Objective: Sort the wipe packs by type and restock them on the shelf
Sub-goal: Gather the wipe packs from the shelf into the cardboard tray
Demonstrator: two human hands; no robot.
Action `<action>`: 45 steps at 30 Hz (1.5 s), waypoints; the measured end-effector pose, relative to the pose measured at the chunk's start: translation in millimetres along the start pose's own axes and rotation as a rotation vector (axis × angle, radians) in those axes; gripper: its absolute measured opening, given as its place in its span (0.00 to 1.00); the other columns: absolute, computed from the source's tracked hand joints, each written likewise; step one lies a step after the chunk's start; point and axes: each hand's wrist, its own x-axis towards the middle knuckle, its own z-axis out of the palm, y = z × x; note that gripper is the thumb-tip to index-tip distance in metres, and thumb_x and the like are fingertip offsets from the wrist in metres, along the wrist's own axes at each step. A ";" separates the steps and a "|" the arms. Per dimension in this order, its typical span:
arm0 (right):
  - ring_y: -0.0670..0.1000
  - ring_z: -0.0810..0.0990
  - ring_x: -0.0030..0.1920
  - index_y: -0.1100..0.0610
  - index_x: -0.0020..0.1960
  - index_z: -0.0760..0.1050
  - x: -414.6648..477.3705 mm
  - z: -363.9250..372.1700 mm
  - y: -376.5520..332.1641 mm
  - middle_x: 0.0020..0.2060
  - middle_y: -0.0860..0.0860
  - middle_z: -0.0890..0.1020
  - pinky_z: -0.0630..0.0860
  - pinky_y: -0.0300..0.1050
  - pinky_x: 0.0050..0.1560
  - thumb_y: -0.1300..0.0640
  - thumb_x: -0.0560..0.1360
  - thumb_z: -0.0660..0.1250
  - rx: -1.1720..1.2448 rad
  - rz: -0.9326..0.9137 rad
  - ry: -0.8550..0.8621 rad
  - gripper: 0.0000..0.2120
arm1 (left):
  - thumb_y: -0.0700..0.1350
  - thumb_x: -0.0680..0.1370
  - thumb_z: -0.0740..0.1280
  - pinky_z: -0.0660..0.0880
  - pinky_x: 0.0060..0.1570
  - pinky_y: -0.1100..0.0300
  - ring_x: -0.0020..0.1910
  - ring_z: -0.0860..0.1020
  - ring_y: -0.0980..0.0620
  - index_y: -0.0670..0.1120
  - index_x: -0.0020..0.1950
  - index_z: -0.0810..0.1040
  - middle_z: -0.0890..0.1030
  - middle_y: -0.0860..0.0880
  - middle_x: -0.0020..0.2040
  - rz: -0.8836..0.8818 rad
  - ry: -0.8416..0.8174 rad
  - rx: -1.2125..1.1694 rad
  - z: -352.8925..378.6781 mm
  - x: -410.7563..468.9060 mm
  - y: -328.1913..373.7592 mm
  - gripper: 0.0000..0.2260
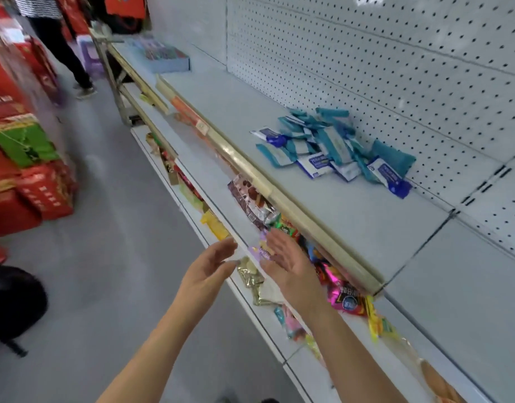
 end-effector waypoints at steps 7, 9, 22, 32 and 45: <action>0.38 0.72 0.69 0.40 0.72 0.67 132.2 4.7 -15.5 0.69 0.38 0.74 0.68 0.48 0.73 0.56 0.76 0.70 0.023 0.013 0.078 0.27 | 0.40 0.82 0.65 0.73 0.56 0.73 0.63 0.77 0.62 0.54 0.69 0.76 0.81 0.59 0.63 0.037 -0.044 0.035 -43.2 140.9 11.1 0.17; 0.39 0.71 0.69 0.40 0.74 0.64 176.1 1.2 -17.2 0.69 0.37 0.73 0.70 0.45 0.71 0.54 0.78 0.69 0.022 0.027 0.084 0.28 | 0.40 0.82 0.65 0.74 0.56 0.73 0.62 0.78 0.63 0.54 0.68 0.76 0.81 0.60 0.62 0.044 -0.059 0.056 -52.2 185.3 13.8 0.17; 0.35 0.75 0.64 0.49 0.74 0.67 390.5 -53.2 -61.6 0.67 0.41 0.76 0.72 0.31 0.63 0.63 0.79 0.68 0.112 -0.014 0.309 0.26 | 0.39 0.81 0.66 0.76 0.57 0.64 0.61 0.79 0.58 0.54 0.65 0.79 0.83 0.57 0.59 0.121 -0.181 0.111 -64.6 440.7 56.6 0.15; 0.35 0.78 0.61 0.45 0.66 0.74 423.6 -131.5 -79.4 0.61 0.40 0.80 0.74 0.37 0.63 0.62 0.78 0.69 -0.051 0.049 0.796 0.20 | 0.41 0.81 0.65 0.75 0.59 0.60 0.60 0.79 0.61 0.56 0.63 0.79 0.82 0.61 0.59 0.245 -0.568 0.121 -2.1 606.9 70.8 0.14; 0.47 0.70 0.70 0.46 0.76 0.61 490.7 -192.6 -82.9 0.72 0.46 0.70 0.45 0.50 0.73 0.57 0.75 0.67 -1.329 0.557 0.636 0.32 | 0.42 0.72 0.74 0.64 0.74 0.55 0.71 0.66 0.60 0.54 0.74 0.69 0.70 0.58 0.72 0.683 -0.914 0.527 59.6 718.4 66.1 0.32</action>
